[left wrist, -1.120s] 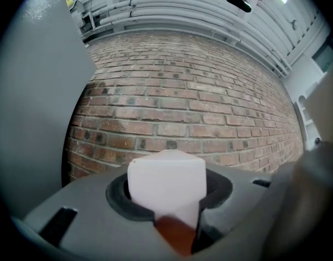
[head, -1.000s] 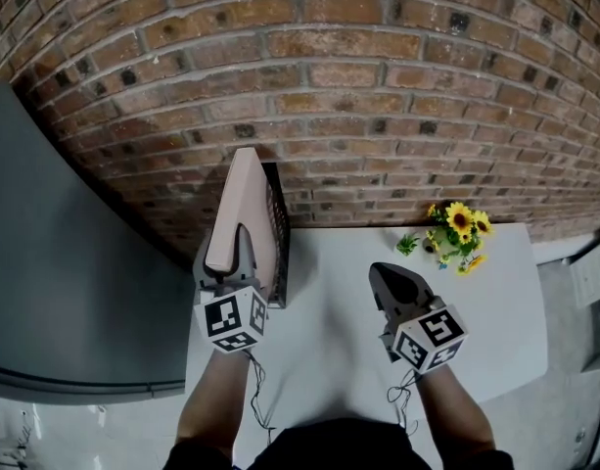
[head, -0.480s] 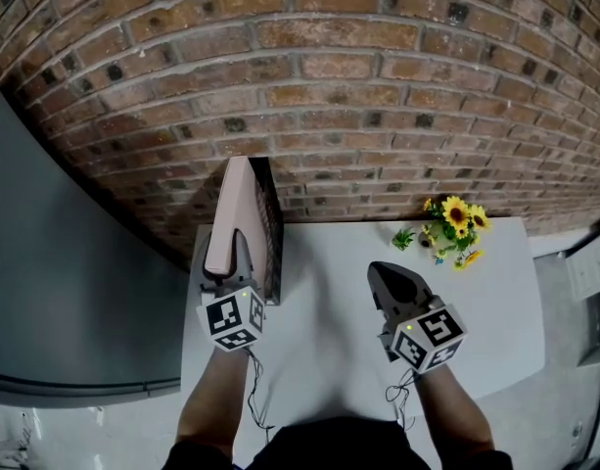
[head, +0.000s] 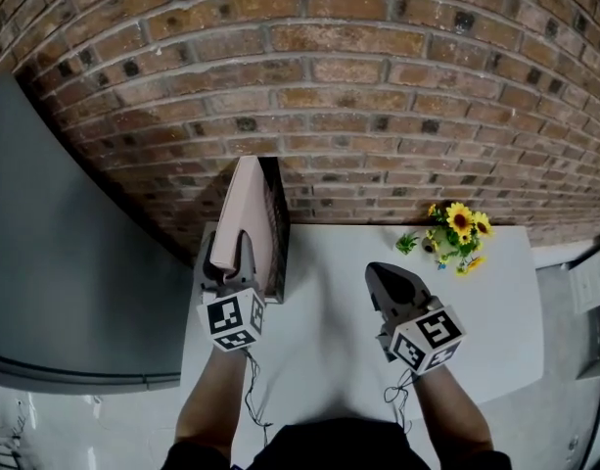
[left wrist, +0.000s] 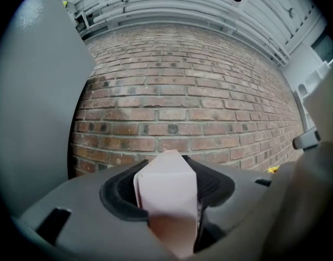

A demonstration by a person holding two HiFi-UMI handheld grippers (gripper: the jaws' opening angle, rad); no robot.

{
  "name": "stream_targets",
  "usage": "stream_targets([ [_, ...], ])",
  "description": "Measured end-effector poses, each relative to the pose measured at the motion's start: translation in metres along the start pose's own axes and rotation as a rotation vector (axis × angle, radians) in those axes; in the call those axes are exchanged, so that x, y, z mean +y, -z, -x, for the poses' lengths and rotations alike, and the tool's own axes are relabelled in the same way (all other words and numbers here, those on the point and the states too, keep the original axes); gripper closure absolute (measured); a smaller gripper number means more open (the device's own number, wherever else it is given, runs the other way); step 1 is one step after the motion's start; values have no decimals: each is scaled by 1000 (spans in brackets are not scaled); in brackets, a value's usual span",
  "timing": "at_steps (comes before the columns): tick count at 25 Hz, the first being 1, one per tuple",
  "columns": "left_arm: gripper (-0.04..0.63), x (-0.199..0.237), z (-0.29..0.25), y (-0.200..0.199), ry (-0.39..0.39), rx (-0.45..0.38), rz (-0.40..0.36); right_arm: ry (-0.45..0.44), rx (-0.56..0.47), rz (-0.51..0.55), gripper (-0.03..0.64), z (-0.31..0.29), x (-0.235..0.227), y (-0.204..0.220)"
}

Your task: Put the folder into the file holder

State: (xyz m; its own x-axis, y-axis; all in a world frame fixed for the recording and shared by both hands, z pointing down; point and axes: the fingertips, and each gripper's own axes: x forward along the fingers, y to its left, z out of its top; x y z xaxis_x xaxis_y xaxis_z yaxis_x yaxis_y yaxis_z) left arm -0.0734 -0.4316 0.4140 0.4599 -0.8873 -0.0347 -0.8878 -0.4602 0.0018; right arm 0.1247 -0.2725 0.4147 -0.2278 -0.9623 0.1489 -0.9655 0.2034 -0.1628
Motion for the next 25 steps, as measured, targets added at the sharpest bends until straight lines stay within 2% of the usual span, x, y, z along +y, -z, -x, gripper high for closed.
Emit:
stream_targets([
  [6,385,-3,32,-25,-31,-42,-5,-41,7,25,614,8,8,-4],
  [10,385,-11,68,-40,-70,-65,-39,-108,-4,38,614,12,15,-10],
  [19,390,-67,149,-43,-143,-11,-38,-272,-6,66,614,48,18,-18],
  [22,443,-94,174,-44,-167,13,-45,-323,-4,70,614,65,16,-17],
  [25,548,-118,201,-46,-195,36,-68,-373,-7,57,614,82,15,-14],
])
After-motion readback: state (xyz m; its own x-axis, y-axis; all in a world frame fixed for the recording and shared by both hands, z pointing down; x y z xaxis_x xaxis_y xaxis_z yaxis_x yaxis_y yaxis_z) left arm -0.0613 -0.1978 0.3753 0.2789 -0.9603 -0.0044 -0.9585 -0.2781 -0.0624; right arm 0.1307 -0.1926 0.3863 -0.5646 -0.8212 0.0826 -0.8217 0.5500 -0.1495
